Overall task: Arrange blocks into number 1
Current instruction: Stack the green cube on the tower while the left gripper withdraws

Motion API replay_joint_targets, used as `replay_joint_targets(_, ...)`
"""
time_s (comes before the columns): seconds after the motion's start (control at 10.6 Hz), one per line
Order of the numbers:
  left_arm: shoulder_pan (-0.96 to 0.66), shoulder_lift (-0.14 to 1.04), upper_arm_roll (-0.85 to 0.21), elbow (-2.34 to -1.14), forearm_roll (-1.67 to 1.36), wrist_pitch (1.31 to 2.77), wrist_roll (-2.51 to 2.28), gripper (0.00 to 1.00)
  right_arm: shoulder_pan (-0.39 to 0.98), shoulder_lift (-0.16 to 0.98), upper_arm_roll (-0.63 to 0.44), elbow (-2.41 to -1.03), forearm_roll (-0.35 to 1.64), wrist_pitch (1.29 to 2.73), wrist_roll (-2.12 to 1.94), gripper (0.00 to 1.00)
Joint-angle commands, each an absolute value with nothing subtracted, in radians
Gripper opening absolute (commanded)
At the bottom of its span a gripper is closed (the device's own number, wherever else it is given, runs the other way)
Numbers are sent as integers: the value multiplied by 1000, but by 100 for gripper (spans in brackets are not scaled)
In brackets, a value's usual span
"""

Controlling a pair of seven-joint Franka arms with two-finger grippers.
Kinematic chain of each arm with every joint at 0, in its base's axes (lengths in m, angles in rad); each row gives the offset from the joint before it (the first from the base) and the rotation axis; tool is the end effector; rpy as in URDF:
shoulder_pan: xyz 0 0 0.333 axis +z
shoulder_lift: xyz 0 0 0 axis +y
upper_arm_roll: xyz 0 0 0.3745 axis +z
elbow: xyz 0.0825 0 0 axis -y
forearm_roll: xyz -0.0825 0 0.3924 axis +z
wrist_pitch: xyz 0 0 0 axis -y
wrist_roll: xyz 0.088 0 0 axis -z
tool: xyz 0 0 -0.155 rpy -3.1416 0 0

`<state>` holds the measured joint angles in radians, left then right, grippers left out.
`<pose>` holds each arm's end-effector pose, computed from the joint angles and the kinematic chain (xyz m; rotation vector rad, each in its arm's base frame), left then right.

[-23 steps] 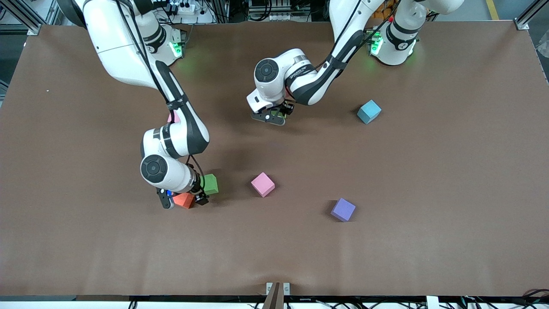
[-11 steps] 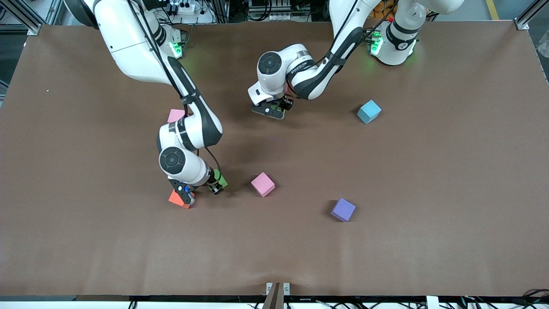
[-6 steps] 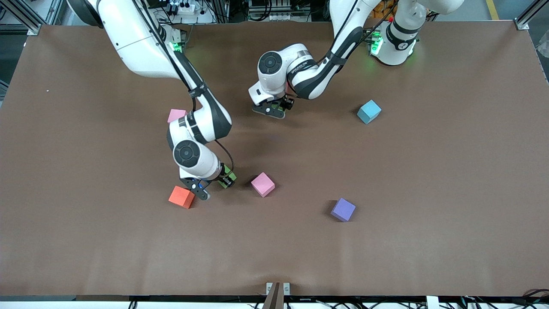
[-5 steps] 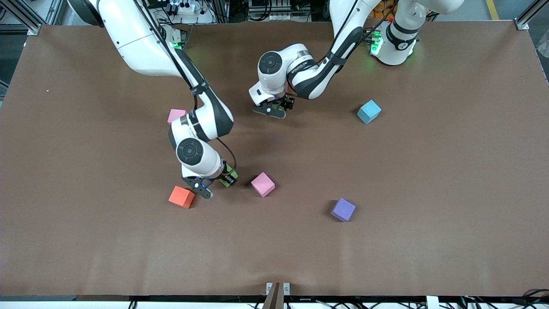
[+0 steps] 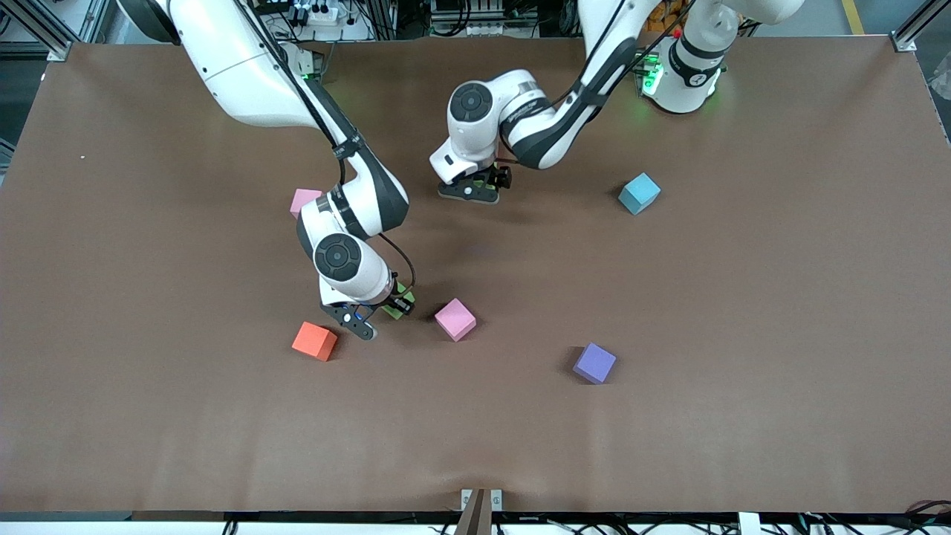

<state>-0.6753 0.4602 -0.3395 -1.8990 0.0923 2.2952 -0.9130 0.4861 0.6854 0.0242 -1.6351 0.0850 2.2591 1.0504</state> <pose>0.3602 -0.5473 0.2666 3.1141 -0.2094 -0.1351 0.6291 0.3561 0.2040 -2.9844 0.9250 0.1556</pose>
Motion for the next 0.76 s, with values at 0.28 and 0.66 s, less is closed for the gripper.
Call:
replay_joint_targets(0.28, -338, 149, -357, -1841, 100, 2061, -866, 100, 601, 663, 153, -1660, -72, 2258, 1049, 0)
replay_joint_targets(0.66, -239, 150, -264, -1806, 68, 2039, -684, 100, 712, 676, 216, -1661, -179, 2264, 1052, 0)
